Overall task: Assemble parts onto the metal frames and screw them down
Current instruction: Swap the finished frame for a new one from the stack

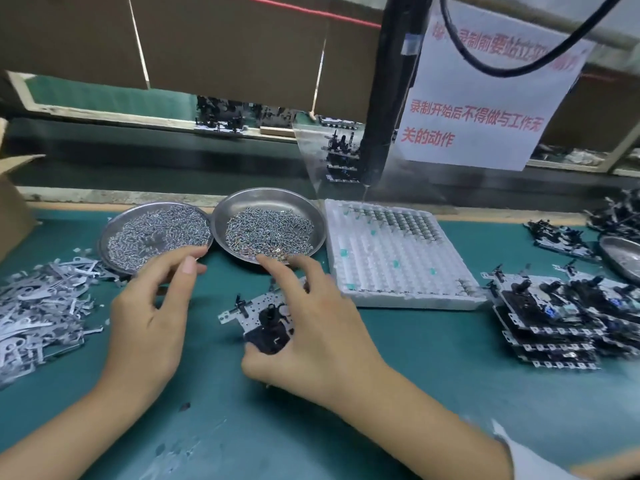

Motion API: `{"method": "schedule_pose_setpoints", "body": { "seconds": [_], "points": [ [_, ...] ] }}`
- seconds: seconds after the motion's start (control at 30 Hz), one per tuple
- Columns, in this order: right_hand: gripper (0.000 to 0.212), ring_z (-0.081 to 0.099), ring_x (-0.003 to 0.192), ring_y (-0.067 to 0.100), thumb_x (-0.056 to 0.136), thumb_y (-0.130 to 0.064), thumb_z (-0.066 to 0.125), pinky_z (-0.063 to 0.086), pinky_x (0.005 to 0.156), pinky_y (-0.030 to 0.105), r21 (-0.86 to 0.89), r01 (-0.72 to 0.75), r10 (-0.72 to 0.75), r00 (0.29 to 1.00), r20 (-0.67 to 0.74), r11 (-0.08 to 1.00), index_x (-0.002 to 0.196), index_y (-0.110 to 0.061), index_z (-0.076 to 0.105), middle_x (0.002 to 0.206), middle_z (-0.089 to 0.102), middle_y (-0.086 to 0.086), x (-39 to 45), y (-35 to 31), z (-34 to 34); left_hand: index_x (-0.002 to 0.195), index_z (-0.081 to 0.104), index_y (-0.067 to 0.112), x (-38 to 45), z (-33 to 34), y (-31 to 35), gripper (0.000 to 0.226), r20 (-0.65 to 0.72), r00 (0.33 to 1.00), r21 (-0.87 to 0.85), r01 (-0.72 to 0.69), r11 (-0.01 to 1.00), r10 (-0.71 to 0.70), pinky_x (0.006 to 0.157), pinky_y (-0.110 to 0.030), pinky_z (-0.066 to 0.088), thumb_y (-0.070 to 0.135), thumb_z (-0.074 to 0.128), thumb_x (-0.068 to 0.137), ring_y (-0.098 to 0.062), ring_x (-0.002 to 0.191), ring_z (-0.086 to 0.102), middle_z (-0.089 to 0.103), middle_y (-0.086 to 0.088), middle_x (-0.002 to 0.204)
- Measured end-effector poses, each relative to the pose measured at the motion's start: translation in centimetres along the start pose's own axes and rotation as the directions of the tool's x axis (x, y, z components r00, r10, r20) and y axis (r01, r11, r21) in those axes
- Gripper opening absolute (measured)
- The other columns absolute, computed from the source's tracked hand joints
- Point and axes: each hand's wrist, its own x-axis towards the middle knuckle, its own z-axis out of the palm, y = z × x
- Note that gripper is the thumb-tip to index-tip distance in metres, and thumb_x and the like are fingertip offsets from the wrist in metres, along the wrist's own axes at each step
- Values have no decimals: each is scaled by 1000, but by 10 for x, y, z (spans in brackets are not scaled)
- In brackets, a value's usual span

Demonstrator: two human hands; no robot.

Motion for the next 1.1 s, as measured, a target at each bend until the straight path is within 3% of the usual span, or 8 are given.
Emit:
{"method": "schedule_pose_setpoints", "body": {
  "seconds": [0.1,0.2,0.4,0.6,0.7,0.87,1.1],
  "points": [
    [80,46,115,11,60,-55,59,44,94,34,15,-43,44,994,-96,999,134,-47,29,138,26,-15,-8,24,-46,99,60,46,-2,2,-1,23,44,998,50,-51,997,49,76,-5,39,51,42,86,7,88,57,65,14,96],
    [75,46,112,8,62,-59,61,42,90,29,-61,-170,158,974,-160,984,133,-41,43,137,30,-13,9,71,-97,101,58,46,-5,5,1,22,112,986,133,-135,982,120,74,-2,36,49,43,86,3,88,54,63,10,95],
    [65,43,124,28,77,-47,68,40,93,36,-285,-448,433,894,-119,847,134,-20,51,138,41,12,71,203,-160,107,61,32,-9,9,6,29,206,953,215,-266,940,222,86,-7,33,44,45,86,2,92,51,56,18,98],
    [63,50,119,35,83,-48,65,41,94,37,-226,-595,594,801,-79,772,133,-10,53,135,51,17,75,263,-148,104,65,26,-8,9,6,32,215,949,227,-280,933,232,88,-7,32,43,47,84,2,93,51,57,21,97],
    [60,47,121,32,85,-42,67,38,92,33,-105,-617,614,787,-60,780,132,-9,53,135,51,16,72,272,-142,103,67,22,-7,9,6,34,218,948,237,-283,929,233,87,-5,31,42,47,85,3,92,51,58,20,93],
    [59,37,134,30,93,-41,56,28,109,38,-240,-594,632,764,130,768,143,-15,40,149,38,9,79,271,-146,103,65,27,-7,8,5,28,246,938,251,-306,918,245,86,-3,30,42,47,86,5,93,51,56,26,98],
    [59,36,135,30,96,-34,54,30,106,35,-351,-525,588,802,100,775,148,-19,30,152,32,9,85,267,-142,101,65,29,-8,9,9,27,245,940,248,-299,921,239,82,-1,31,42,47,85,3,91,51,55,26,96]
  ]
}}
